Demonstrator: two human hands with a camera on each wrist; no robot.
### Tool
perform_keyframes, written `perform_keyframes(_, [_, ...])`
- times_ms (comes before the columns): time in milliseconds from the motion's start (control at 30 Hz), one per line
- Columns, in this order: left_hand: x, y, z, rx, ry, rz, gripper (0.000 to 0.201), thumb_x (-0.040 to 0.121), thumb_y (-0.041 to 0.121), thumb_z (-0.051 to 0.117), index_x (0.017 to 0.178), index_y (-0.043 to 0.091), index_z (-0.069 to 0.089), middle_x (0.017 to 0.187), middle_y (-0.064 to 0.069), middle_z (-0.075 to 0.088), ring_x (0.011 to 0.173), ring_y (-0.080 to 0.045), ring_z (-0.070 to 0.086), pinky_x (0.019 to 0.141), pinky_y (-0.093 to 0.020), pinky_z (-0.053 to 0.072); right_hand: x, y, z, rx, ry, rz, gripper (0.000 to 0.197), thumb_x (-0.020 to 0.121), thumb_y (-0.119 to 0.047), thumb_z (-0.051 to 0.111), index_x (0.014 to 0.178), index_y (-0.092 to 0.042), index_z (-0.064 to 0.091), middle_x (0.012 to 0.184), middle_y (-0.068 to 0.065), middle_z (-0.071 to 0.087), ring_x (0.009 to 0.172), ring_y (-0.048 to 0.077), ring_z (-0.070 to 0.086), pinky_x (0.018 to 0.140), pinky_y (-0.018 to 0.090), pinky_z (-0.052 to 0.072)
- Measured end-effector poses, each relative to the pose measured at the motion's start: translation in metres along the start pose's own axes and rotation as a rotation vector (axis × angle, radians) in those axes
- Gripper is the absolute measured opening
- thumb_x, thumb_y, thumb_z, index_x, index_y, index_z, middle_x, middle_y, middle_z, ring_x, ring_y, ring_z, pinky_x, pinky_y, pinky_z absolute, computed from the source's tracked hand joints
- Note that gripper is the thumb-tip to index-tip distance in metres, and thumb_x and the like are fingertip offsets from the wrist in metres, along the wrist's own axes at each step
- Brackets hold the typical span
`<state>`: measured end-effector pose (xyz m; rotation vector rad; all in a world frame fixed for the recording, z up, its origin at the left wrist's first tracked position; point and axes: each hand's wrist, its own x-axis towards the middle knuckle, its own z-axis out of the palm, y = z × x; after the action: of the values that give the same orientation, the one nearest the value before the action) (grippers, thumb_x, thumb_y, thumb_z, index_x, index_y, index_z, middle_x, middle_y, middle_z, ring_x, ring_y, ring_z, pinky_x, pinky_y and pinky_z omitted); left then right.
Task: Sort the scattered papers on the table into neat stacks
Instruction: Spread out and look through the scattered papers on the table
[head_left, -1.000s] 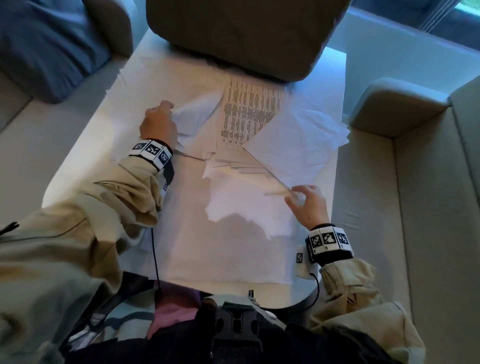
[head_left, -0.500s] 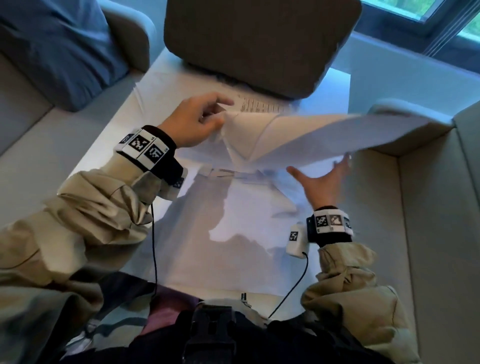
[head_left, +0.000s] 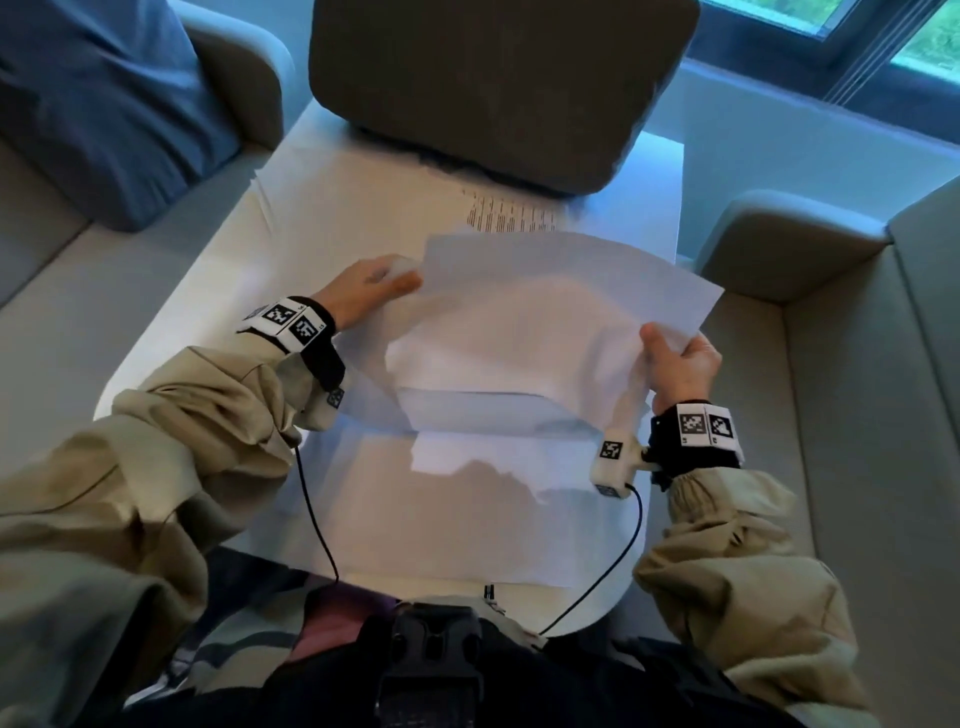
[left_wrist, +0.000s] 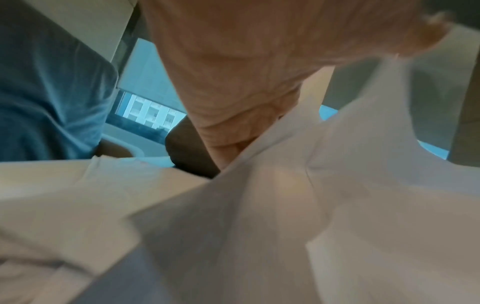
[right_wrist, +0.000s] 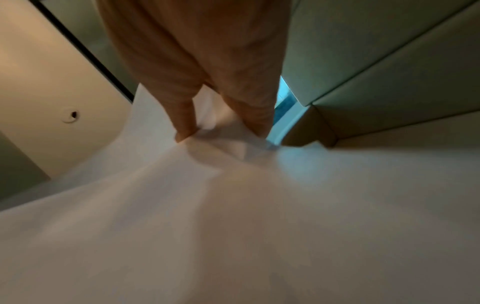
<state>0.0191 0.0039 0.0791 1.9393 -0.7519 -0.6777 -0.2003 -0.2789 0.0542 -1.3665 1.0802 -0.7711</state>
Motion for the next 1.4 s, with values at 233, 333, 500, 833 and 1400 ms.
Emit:
perform_keyframes(233, [0.001,-0.033,0.005,0.308,0.111,-0.183,0.028,0.076,0.024,0.075,0.1,0.016,0.064,0.098,-0.006,0.067,0.092,-0.024,0.062,0.078,-0.03,0.047,0.009,0.014,-0.006,-0.189,0.048,0.056,0.012,0.077,-0.015,0.069,0.068,-0.021,0.062,0.081,0.002,0.068,0.078,0.02,0.064,0.079,0.041,0.055])
perform_keyframes(333, [0.003,-0.037,0.0,0.302,0.24,-0.201,0.015,0.087,0.022,0.061,0.094,0.009,0.064,0.096,-0.012,0.066,0.094,-0.028,0.06,0.076,-0.029,0.041,0.009,0.014,-0.014,-0.197,0.114,0.057,0.014,0.08,-0.018,0.069,0.071,-0.023,0.06,0.089,0.002,0.068,0.085,0.021,0.066,0.085,0.038,0.055])
perform_keyframes(500, [0.006,-0.036,-0.011,0.259,0.41,-0.183,0.016,0.095,0.018,0.048,0.082,0.009,0.049,0.086,-0.018,0.057,0.081,-0.028,0.051,0.071,-0.029,0.035,-0.004,0.017,-0.02,-0.002,0.068,0.081,0.01,0.085,-0.009,0.066,0.079,-0.015,0.06,0.08,0.002,0.064,0.066,0.009,0.061,0.061,0.023,0.053])
perform_keyframes(833, [0.007,0.004,-0.002,0.125,0.313,0.093,0.031,0.091,0.03,0.04,0.097,0.004,0.054,0.092,-0.018,0.063,0.084,-0.032,0.058,0.079,-0.045,0.047,-0.019,0.044,0.001,0.074,-0.18,0.321,0.038,0.074,-0.042,0.077,0.081,-0.02,0.047,0.083,0.003,0.061,0.067,0.017,0.05,0.062,0.031,0.043])
perform_keyframes(1400, [-0.028,-0.086,0.0,0.215,0.274,-0.32,0.033,0.095,0.019,0.051,0.126,0.006,0.051,0.119,-0.013,0.06,0.099,-0.026,0.061,0.086,-0.035,0.051,-0.057,0.092,-0.031,-0.306,-0.392,0.318,0.043,0.079,0.004,0.07,0.117,-0.006,0.053,0.108,0.017,0.065,0.087,0.027,0.064,0.079,0.037,0.053])
